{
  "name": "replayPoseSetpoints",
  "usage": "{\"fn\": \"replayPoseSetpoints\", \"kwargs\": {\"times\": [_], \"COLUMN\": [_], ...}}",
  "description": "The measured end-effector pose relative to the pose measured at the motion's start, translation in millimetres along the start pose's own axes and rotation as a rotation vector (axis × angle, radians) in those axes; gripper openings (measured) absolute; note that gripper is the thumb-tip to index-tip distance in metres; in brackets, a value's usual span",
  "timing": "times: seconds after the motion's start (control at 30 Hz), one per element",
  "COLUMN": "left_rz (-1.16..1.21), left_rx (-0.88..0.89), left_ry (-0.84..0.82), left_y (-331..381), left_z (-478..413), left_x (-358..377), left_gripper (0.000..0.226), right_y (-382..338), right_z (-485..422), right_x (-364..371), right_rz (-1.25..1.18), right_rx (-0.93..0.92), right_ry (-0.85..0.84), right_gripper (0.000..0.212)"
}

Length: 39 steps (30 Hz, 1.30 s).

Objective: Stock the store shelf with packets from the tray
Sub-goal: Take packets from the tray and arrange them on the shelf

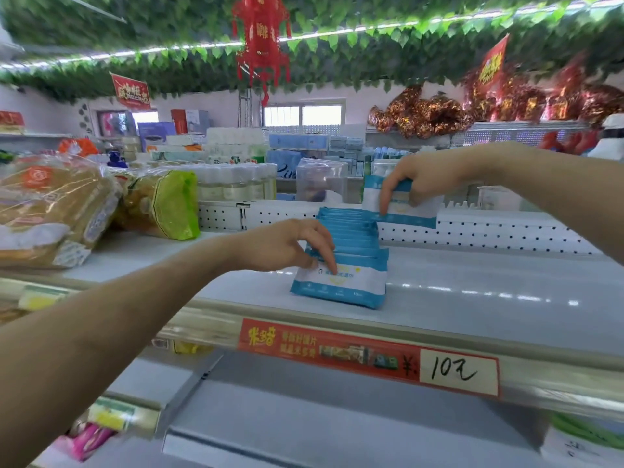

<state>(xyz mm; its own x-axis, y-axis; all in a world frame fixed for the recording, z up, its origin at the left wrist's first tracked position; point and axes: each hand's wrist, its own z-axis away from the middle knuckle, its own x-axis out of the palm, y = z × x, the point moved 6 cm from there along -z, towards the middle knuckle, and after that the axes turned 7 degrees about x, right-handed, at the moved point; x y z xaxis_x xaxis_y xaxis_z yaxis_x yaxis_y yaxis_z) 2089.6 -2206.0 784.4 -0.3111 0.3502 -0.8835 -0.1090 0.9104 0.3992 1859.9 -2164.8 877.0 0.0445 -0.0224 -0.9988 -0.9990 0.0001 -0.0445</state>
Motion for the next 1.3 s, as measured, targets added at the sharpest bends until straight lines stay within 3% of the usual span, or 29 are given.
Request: {"fn": "replayPoseSetpoints", "kwargs": {"times": [0.27,0.63,0.93,1.3], "left_rz": [0.062,0.012,-0.041,-0.029], "left_rx": [-0.067,-0.023,-0.095,-0.137], "left_ry": [0.055,0.136,0.152,0.174], "left_y": [-7,-13,-22,-14], "left_z": [25,36,8,-47], "left_x": [-11,-33,-45,-43], "left_gripper": [0.037,0.04,0.043,0.04], "right_y": [-23,57,113,124], "right_z": [2,-14,-67,-94], "right_x": [-3,38,63,72], "right_rz": [0.058,0.043,-0.008,-0.065], "right_rx": [-0.026,0.161,0.107,-0.002], "right_ry": [-0.024,-0.03,0.014,-0.016], "right_gripper": [0.064,0.062,0.06,0.052]}}
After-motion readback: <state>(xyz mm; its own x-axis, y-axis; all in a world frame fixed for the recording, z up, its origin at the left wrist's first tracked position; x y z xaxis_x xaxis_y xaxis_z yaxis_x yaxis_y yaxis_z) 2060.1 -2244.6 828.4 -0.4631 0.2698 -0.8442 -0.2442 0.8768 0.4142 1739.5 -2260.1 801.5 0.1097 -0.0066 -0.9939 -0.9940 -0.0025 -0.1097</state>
